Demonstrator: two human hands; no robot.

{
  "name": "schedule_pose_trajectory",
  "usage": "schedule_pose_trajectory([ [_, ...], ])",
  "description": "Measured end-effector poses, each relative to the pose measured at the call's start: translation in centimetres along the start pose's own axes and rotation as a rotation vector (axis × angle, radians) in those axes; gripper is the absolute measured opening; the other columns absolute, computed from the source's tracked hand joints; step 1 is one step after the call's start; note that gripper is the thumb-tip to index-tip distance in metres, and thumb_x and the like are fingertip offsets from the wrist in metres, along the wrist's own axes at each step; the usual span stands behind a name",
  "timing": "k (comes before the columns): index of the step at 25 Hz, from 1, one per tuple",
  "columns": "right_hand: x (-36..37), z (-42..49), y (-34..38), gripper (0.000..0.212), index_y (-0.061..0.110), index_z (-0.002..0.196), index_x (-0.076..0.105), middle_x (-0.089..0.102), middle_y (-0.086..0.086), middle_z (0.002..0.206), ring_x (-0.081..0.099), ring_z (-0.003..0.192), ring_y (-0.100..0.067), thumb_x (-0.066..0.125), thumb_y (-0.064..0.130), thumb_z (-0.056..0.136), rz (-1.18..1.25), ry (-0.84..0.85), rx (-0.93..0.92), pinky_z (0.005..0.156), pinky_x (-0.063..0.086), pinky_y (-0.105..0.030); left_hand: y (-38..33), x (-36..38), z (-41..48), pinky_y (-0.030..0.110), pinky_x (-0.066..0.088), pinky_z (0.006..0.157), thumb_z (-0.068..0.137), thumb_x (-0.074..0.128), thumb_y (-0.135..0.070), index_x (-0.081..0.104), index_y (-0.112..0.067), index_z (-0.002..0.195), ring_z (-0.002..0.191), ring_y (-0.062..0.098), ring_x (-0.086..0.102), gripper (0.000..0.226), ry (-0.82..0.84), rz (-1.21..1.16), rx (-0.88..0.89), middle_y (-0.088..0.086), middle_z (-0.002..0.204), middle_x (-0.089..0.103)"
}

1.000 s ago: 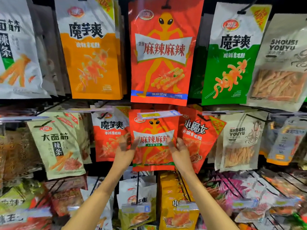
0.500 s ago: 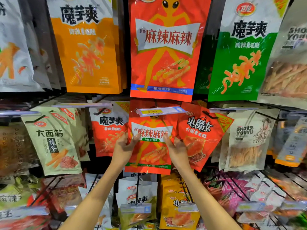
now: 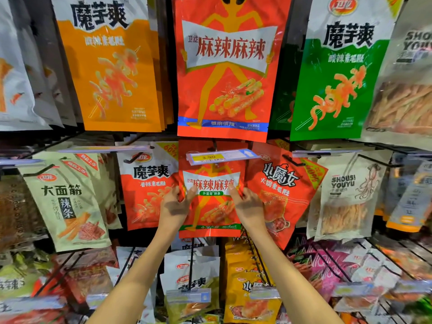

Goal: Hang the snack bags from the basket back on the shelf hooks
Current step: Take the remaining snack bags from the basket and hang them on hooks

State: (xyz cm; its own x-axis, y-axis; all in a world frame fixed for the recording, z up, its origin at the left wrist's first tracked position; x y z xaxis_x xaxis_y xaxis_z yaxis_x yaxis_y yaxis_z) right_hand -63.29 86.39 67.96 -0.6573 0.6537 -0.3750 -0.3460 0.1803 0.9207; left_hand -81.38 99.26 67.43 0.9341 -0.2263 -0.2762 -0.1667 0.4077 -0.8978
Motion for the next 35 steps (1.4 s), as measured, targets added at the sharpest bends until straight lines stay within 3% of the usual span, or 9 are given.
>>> schedule_pose_trajectory([
  [1, 0.1, -0.3, -0.1, 0.070, 0.010, 0.147, 0.040, 0.045, -0.006, 0.151, 0.044, 0.138, -0.022, 0.055, 0.053, 0.095, 0.030, -0.016, -0.007, 0.106, 0.034, -0.026, 0.1, -0.2, -0.2, 0.042, 0.046, 0.063, 0.084, 0.058, -0.068, 0.057, -0.008, 0.096, 0.061, 0.021, 0.054, 0.061, -0.009, -0.001, 0.027, 0.017, 0.075, 0.060],
  [4, 0.4, -1.3, -0.5, 0.077, 0.025, 0.143, 0.035, 0.052, -0.001, 0.143, 0.054, 0.129, -0.023, 0.057, 0.068, 0.084, 0.092, -0.103, -0.103, 0.102, 0.046, -0.037, 0.0, -0.4, -1.4, 0.023, 0.048, 0.064, 0.088, 0.066, -0.051, 0.051, -0.019, 0.114, 0.075, 0.010, 0.063, 0.044, -0.029, -0.003, 0.031, -0.008, 0.092, 0.064],
  [8, 1.2, -1.6, -0.1, 0.090, 0.019, 0.157, 0.019, 0.022, 0.003, 0.163, 0.024, 0.149, -0.018, 0.054, 0.066, 0.088, -0.015, -0.091, -0.117, 0.121, 0.026, -0.040, -0.4, 0.3, -1.7, 0.022, 0.048, 0.090, 0.087, 0.066, -0.052, 0.038, -0.023, 0.142, 0.115, 0.004, 0.057, 0.068, -0.021, -0.028, 0.061, -0.011, 0.137, 0.053],
  [11, 1.1, -1.5, 0.4, 0.091, 0.017, 0.159, 0.010, 0.016, -0.001, 0.165, 0.018, 0.151, -0.020, 0.053, 0.061, 0.092, 0.002, -0.078, -0.092, 0.121, 0.020, -0.034, 0.0, 1.0, -1.6, 0.026, 0.045, 0.097, 0.088, 0.065, -0.052, 0.026, -0.022, 0.151, 0.127, 0.008, 0.048, 0.080, 0.047, -0.096, -0.053, -0.012, 0.142, 0.046],
  [15, 1.7, -1.5, 0.3, 0.086, 0.016, 0.159, 0.007, 0.018, -0.003, 0.164, 0.022, 0.150, -0.024, 0.046, 0.059, 0.096, 0.035, 0.019, -0.006, 0.117, 0.024, -0.032, 0.7, 1.7, -1.7, 0.021, 0.051, 0.083, 0.090, 0.061, -0.053, 0.029, -0.030, 0.149, 0.113, 0.010, 0.061, 0.071, 0.079, -0.118, -0.091, -0.013, 0.125, 0.060],
  [21, 1.4, -1.3, 0.6, 0.082, 0.013, 0.159, 0.011, 0.013, -0.005, 0.165, 0.019, 0.151, -0.024, 0.041, 0.059, 0.098, 0.000, 0.031, 0.010, 0.118, 0.022, -0.034, 0.3, 1.4, -2.2, 0.026, 0.052, 0.085, 0.092, 0.060, -0.051, 0.034, -0.027, 0.147, 0.106, 0.008, 0.064, 0.065, 0.061, -0.106, -0.110, -0.012, 0.120, 0.062],
  [25, 0.9, -1.8, 0.8, 0.080, 0.012, 0.158, 0.013, 0.018, -0.006, 0.164, 0.022, 0.150, -0.024, 0.044, 0.057, 0.098, 0.048, -0.006, 0.013, 0.116, 0.025, -0.032, -0.1, 0.8, -2.4, 0.024, 0.057, 0.070, 0.090, 0.057, -0.055, 0.039, -0.026, 0.143, 0.092, 0.003, 0.066, 0.063, 0.080, -0.089, -0.112, -0.007, 0.122, 0.064],
  [31, -0.3, -4.2, 0.9, 0.067, 0.012, 0.155, 0.024, 0.052, -0.009, 0.143, 0.049, 0.132, -0.026, 0.050, 0.042, 0.101, 0.085, -0.015, 0.002, 0.095, 0.039, -0.028, -0.8, -0.6, -3.6, 0.033, 0.048, 0.094, 0.095, 0.058, -0.045, 0.034, -0.027, 0.148, 0.120, 0.016, 0.056, 0.060, 0.134, -0.105, -0.143, -0.009, 0.131, 0.058],
  [35, -1.5, -5.8, 1.5, 0.053, 0.012, 0.141, 0.044, 0.059, 0.006, 0.102, 0.059, 0.102, -0.019, 0.054, 0.041, 0.099, -0.225, 0.046, -0.098, 0.077, 0.043, -0.027, -2.5, -2.1, -5.4, 0.036, 0.039, 0.097, 0.097, 0.054, -0.041, 0.037, -0.018, 0.145, 0.133, 0.023, 0.040, 0.056, 0.162, 0.333, 0.022, -0.001, 0.144, 0.039],
])
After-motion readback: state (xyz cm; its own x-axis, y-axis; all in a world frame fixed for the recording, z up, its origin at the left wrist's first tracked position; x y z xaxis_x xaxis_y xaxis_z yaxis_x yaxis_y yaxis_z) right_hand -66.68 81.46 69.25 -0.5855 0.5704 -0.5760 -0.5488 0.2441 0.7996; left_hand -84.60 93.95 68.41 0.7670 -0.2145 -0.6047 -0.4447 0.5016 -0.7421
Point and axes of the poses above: each hand's wrist, its own z-axis towards the middle knuckle, its own x-axis out of the palm, y = z × x, the point moved 6 cm from there along z, towards the middle knuckle
